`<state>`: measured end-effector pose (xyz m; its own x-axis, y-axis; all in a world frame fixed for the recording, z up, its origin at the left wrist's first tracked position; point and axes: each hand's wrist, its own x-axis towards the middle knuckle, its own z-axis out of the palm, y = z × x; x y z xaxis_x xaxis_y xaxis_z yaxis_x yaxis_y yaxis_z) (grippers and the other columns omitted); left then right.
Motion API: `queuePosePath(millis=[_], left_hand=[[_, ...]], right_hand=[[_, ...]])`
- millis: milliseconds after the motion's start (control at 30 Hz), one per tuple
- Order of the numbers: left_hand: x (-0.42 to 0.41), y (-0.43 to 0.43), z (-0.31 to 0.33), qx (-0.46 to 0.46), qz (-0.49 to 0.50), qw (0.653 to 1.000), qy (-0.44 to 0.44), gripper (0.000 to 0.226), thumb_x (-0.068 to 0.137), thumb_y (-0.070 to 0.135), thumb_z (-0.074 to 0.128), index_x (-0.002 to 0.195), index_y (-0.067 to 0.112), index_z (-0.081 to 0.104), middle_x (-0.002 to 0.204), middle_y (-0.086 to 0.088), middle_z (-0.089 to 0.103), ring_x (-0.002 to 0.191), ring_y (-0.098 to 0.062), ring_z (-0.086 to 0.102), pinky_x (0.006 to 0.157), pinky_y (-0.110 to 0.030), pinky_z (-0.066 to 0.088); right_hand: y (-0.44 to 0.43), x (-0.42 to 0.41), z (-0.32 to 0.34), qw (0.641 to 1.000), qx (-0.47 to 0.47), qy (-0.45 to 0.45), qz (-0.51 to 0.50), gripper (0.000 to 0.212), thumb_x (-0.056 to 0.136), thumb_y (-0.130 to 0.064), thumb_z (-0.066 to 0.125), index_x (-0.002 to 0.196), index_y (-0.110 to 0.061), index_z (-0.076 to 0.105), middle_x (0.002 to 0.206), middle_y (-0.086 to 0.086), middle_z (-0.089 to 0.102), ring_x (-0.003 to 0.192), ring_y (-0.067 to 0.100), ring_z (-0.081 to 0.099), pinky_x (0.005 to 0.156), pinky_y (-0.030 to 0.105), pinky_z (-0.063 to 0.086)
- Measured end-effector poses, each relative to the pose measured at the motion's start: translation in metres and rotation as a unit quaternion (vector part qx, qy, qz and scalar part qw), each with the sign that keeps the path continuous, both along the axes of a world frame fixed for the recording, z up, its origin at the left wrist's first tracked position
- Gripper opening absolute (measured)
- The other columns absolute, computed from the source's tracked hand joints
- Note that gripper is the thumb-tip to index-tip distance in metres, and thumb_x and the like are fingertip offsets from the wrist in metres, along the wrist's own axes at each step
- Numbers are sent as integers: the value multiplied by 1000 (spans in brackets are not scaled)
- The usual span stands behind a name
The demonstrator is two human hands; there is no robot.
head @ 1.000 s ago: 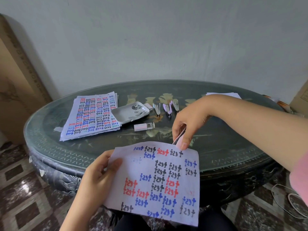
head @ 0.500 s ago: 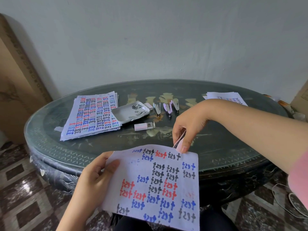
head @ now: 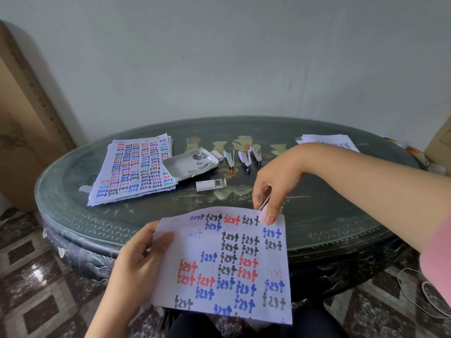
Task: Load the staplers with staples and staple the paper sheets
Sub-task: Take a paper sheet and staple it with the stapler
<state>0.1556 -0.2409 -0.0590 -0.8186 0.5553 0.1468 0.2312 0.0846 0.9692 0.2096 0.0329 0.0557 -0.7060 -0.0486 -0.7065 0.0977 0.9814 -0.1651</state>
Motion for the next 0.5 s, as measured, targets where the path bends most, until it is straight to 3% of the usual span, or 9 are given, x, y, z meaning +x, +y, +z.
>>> queuePosePath(millis=[167, 267, 400, 500], left_hand=[[1, 2, -5, 22, 1, 1000, 5, 17, 83, 27, 53, 87, 33, 68, 80, -9, 71, 72, -33, 65, 56, -49, 51], [1, 3, -6, 28, 1, 1000, 3, 17, 81, 28, 53, 86, 34, 68, 81, -8, 72, 70, -24, 65, 53, -40, 49], [2, 4, -9, 45, 4, 998, -32, 17, 80, 27, 55, 90, 32, 68, 85, -8, 72, 72, -25, 68, 64, -45, 54], [2, 6, -12, 55, 9, 997, -55, 15, 82, 23, 55, 93, 24, 66, 84, -9, 72, 69, -22, 67, 58, -39, 55]], right_hand=[[-5, -2, 8, 1000, 11, 4, -10, 34, 79, -41, 74, 104, -19, 69, 108, 1, 70, 103, 22, 63, 91, 37, 49], [-8, -5, 12, 1000, 17, -1, -10, 28, 78, -41, 74, 98, -22, 68, 104, 0, 69, 97, 19, 62, 85, 32, 47], [-9, -9, 13, 1000, 24, -14, -7, 17, 79, -38, 73, 81, -35, 57, 93, -10, 63, 101, 20, 62, 89, 34, 48], [-9, -11, 12, 1000, 27, -4, -8, 18, 80, -37, 73, 78, -33, 56, 87, -11, 60, 95, 18, 60, 76, 26, 44]])
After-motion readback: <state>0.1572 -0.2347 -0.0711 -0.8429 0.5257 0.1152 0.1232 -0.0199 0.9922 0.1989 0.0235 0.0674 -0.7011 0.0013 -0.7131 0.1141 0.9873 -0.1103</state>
